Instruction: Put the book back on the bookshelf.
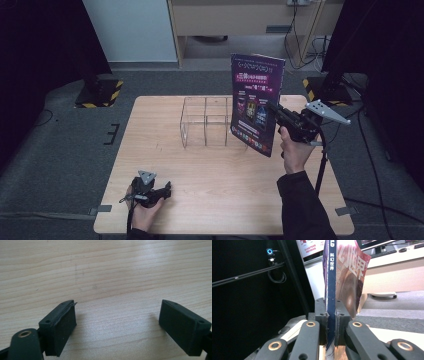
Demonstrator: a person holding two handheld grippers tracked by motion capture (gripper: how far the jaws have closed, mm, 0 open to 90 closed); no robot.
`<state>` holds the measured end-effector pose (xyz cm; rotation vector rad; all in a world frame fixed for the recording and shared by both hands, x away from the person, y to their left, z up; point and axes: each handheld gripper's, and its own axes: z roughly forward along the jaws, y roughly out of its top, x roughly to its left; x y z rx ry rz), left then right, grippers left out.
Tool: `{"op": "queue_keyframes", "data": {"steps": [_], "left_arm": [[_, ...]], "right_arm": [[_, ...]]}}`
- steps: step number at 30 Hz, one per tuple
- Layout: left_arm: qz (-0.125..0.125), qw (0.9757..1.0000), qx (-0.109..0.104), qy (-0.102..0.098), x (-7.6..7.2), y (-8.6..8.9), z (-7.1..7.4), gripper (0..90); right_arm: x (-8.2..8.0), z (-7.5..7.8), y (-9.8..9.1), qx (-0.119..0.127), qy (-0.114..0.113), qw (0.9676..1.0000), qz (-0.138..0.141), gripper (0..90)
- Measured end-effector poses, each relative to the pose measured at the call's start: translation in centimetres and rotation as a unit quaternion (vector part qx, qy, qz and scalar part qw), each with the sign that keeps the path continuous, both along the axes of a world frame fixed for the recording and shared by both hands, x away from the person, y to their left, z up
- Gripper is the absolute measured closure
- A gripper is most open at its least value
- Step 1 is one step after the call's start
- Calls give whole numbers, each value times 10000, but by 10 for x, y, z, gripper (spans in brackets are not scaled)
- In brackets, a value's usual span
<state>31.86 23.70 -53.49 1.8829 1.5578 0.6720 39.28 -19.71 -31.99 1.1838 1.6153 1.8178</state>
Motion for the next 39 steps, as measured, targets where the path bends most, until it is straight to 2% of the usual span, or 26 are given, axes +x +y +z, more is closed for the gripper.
{"op": "queue_keyframes", "data": {"steps": [19,23,32,37,39], "left_arm": [[-4,10000,12,1,0,0,0,128],[3,10000,5,-5,0,0,0,128],[5,10000,3,-7,0,0,0,128],[4,10000,5,-5,0,0,0,128],[4,10000,4,-5,0,0,0,128]], "right_arm": [[34,-21,15,-126,-26,9990,-417,844],[38,-23,18,-127,2,9988,-463,845],[48,-35,28,-307,69,9979,-572,845],[51,-45,31,-299,107,9976,-608,845],[52,-48,34,-371,112,9973,-616,844]]}}
